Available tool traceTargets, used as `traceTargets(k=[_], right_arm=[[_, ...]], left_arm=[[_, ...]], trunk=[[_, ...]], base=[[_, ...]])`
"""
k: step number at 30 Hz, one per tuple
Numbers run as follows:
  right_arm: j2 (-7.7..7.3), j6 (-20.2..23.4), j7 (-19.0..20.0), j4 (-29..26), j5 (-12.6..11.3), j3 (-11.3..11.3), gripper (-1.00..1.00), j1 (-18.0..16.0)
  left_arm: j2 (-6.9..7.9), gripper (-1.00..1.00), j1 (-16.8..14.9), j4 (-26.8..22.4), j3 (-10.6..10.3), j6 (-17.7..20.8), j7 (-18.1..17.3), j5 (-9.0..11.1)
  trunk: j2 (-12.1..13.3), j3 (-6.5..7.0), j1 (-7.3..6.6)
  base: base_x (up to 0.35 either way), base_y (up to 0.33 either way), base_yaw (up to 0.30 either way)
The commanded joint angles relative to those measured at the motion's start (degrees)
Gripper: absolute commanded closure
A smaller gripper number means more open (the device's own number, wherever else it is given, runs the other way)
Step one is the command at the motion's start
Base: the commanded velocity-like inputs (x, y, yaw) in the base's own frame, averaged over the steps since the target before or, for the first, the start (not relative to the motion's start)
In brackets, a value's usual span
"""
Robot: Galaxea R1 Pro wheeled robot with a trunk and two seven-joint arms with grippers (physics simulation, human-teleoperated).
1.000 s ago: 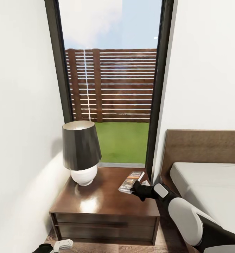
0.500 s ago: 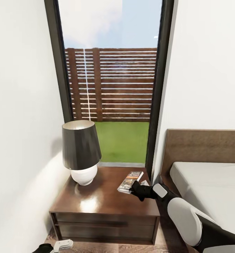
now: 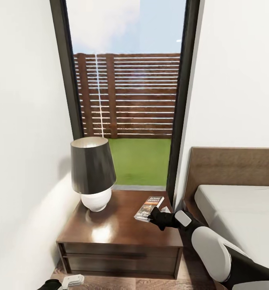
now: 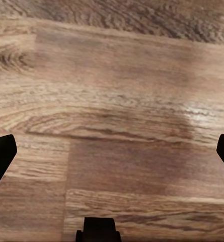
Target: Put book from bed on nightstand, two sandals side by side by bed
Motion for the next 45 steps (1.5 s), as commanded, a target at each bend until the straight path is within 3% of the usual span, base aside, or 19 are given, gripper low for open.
traceTargets(k=[1, 20, 45], right_arm=[[0.02, 0.3, 0.0, -0.1, 0.0, -0.2, 1.0, 0.0], [0.02, 0.3, 0.1, -0.1, 0.1, -0.2, 1.0, 0.0], [0.1, 0.3, 0.6, -0.1, 0.1, -0.1, 1.0, 0.0]], left_arm=[[0.04, -1.0, 0.0, -0.1, -0.2, 0.2, 0.0, 0.1], [-0.03, -1.0, 0.0, -0.1, -0.2, 0.2, 0.0, 0.1], [-0.14, -1.0, 0.0, -0.1, -0.2, 0.2, 0.0, 0.0]], trunk=[[0.0, -0.08, -0.01], [0.0, -1.33, -0.01], [0.0, -1.48, -0.01]], base=[[0.0, 0.0, 0.0], [0.0, 0.0, 0.024], [0.015, 0.0, 0.001]])
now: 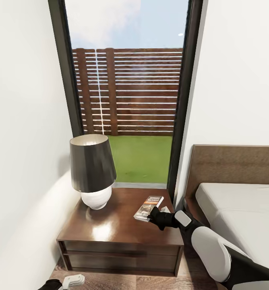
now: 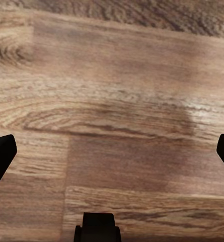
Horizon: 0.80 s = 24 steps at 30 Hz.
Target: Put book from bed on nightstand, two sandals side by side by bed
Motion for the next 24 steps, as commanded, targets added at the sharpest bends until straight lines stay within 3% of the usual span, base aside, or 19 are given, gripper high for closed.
traceTargets(k=[1, 24], right_arm=[[0.02, 0.3, 0.1, -0.1, 0.1, -0.2, 1.0, 0.0], [-0.06, 0.3, 1.0, -0.1, 0.1, -0.2, 1.0, 0.0]], left_arm=[[0.05, -1.0, 0.0, -0.1, -0.2, 0.2, 0.0, 0.1], [-0.04, -1.0, 0.0, -0.2, -0.2, 0.2, 0.0, 0.1]], trunk=[[0.0, -0.06, -0.01], [0.0, -0.06, -0.01]], base=[[0.0, 0.0, 0.0], [0.042, 0.011, 0.0]])
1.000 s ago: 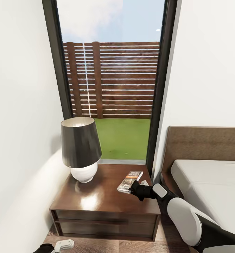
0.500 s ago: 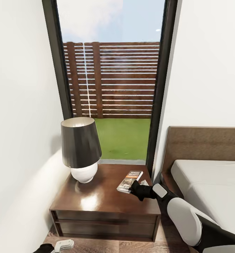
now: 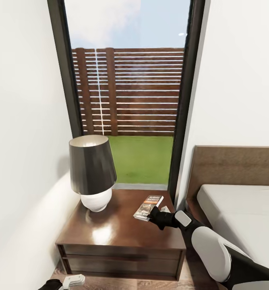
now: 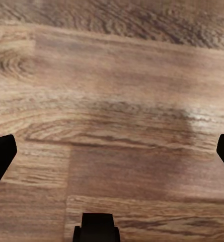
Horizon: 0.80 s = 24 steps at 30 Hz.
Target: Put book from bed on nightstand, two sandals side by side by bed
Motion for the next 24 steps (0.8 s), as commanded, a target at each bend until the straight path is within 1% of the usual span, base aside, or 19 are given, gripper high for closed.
traceTargets(k=[1, 6, 24], right_arm=[[0.02, 0.3, 0.0, -0.1, 0.0, -0.2, 1.0, 0.0], [0.01, 0.3, 0.1, -0.1, 0.0, -0.2, 1.0, 0.0], [-0.02, 0.4, 0.8, -0.1, 0.0, -0.2, 1.0, 0.0]], left_arm=[[0.05, -1.0, 0.0, -0.1, -0.2, 0.2, 0.0, 0.1], [0.03, -1.0, 0.0, -0.1, -0.2, 0.2, 0.0, 0.1], [-0.04, -1.0, 0.0, -0.1, -0.2, 0.2, 0.0, 0.1]], trunk=[[0.0, -0.06, 0.0], [0.0, -0.06, 0.0], [0.0, -0.06, 0.0]], base=[[0.126, 0.002, 0.0], [0.113, 0.001, 0.0], [0.056, 0.0, 0.0]])
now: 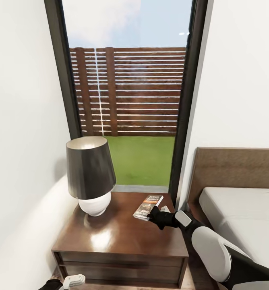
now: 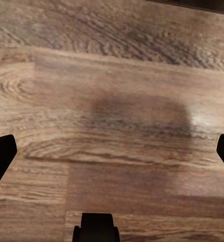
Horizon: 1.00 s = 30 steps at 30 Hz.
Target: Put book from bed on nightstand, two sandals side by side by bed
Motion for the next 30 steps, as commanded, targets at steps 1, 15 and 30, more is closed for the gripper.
traceTargets(k=[1, 15, 30], right_arm=[[0.01, 0.3, 0.0, -0.1, 0.0, -0.2, 1.0, 0.0], [-0.03, 0.3, 0.0, -0.1, 0.0, -0.2, 1.0, 0.0], [-0.04, 0.3, 0.0, -0.1, -0.1, -0.3, 1.0, 0.0]], left_arm=[[0.05, -1.0, 0.0, -0.1, -0.2, 0.2, 0.0, 0.1], [0.05, -1.0, 0.0, -0.2, -0.2, 0.3, 0.0, 0.1], [0.13, -1.0, 0.0, -0.8, -0.2, 0.3, 0.0, 0.1]], trunk=[[0.0, -0.06, -0.01], [0.0, -0.06, -0.01], [0.0, -0.34, -0.01]], base=[[0.019, 0.0, 0.0], [0.005, 0.0, 0.0], [0.0, 0.0, 0.0]])
